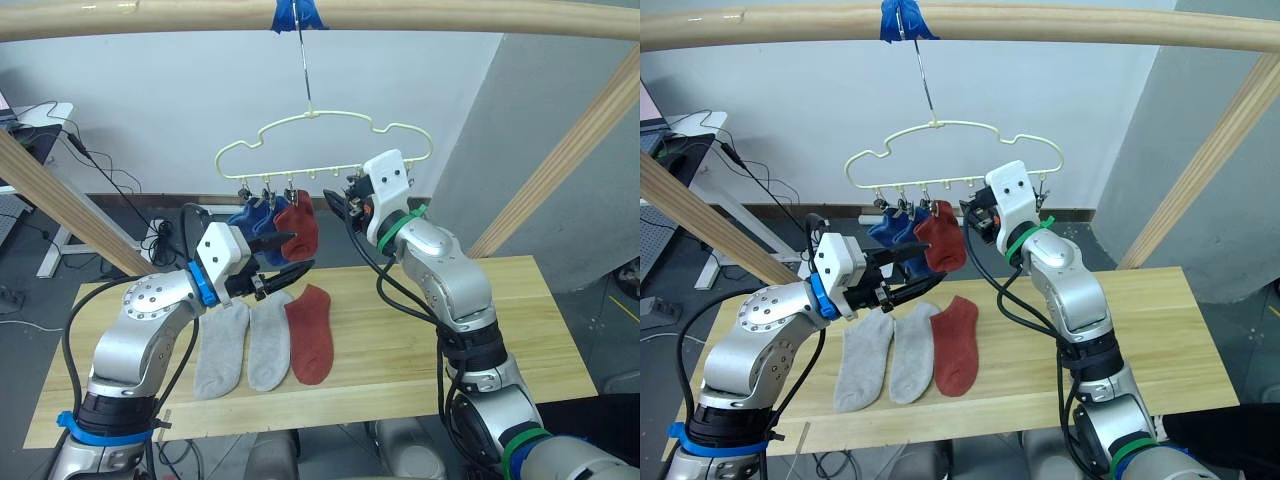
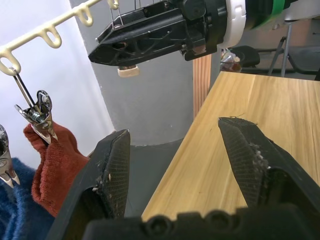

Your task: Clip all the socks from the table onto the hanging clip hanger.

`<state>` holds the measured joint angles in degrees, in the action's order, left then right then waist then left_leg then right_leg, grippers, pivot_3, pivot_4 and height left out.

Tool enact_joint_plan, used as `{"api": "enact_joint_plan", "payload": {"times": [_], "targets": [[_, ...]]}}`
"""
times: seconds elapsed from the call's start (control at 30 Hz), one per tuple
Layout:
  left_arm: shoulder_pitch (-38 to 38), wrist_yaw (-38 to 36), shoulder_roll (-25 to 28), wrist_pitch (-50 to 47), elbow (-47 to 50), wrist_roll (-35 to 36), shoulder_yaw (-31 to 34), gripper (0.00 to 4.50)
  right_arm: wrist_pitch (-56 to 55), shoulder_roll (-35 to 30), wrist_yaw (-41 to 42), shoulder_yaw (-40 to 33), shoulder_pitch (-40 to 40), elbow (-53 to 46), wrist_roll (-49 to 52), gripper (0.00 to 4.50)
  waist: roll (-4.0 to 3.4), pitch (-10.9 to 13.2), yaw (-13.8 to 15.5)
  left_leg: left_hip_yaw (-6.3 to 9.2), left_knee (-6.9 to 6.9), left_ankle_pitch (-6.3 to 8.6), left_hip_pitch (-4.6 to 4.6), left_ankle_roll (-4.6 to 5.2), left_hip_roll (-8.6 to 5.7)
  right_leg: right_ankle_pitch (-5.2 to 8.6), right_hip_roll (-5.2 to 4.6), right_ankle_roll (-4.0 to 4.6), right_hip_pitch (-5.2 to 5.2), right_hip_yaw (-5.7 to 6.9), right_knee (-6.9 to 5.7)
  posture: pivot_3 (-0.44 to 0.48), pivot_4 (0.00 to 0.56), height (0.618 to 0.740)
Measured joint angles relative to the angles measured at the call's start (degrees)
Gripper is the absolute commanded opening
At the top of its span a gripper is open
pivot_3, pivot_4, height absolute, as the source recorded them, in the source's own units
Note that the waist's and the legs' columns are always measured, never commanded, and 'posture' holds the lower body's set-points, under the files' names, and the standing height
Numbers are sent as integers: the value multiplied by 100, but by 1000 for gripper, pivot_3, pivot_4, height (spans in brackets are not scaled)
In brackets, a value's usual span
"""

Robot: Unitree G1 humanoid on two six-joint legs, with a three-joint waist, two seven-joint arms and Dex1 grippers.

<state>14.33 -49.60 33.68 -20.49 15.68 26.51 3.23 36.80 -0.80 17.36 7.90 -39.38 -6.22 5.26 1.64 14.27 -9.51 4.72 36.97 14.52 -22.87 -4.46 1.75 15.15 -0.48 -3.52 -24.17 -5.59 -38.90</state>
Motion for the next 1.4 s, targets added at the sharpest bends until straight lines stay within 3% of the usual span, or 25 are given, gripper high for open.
{"api": "enact_joint_plan", "payload": {"times": [0.1,0.2,0.47,0.57,0.63,0.67,0.87,1.1,1.23,1.4], "targets": [[-9,16,-21,13,-29,-26,-8,3109,-2,1,-19,-4,-6,32,44,713,0,0,0,0,0,0,0,0,0,0,0,0,0,0,0,-155,200,730],[-20,79,-105,95,-29,-108,-57,3109,-3,0,-44,-15,-10,90,57,133,0,0,2,0,0,0,0,0,0,0,0,0,0,0,0,-156,202,730],[-68,694,-416,74,-160,-806,-524,3109,-32,-2,-40,-60,-59,151,64,113,-1,-2,3,1,2,0,1,0,-1,0,0,0,1,0,-3,-154,200,730],[-194,1017,-671,-88,-545,-1087,-794,3614,-52,-6,-32,-79,-65,167,67,113,-2,-2,-3,0,2,0,2,0,-1,0,0,0,0,0,-5,-162,205,730],[-237,1310,-941,-239,-889,-1263,-936,4194,-58,-7,-28,-109,-72,186,69,113,-1,-2,1,3,3,0,0,0,-1,0,0,0,1,2,-5,-167,209,730],[-236,1400,-1013,-294,-999,-1323,-993,4240,-58,-4,-25,-109,-73,191,69,113,-1,-2,1,2,3,0,0,0,-1,0,0,0,1,2,-6,-173,211,730],[-96,2093,-1713,-362,-1983,-1788,-1207,4240,-47,-7,4,-103,-71,193,71,113,-1,-3,-2,2,6,0,1,0,-3,-1,-2,1,2,2,-8,-192,219,730],[39,2586,-2062,-408,-2708,-2247,-1315,4240,-1,-26,10,-102,-68,191,72,113,-1,-3,-16,3,5,0,1,1,-4,-1,-2,1,2,2,-8,-198,219,730],[136,2705,-2100,-417,-2819,-2484,-1427,3145,9,-17,13,-93,-66,191,80,113,-1,-3,-17,2,6,0,3,1,-4,-1,-2,1,4,2,-8,-198,218,730],[134,2707,-2058,-395,-2819,-2641,-1477,2335,9,-17,13,-93,-60,191,121,113,-1,-4,-18,2,6,0,4,1,-4,-1,-2,1,5,1,-9,-197,211,730]]}}
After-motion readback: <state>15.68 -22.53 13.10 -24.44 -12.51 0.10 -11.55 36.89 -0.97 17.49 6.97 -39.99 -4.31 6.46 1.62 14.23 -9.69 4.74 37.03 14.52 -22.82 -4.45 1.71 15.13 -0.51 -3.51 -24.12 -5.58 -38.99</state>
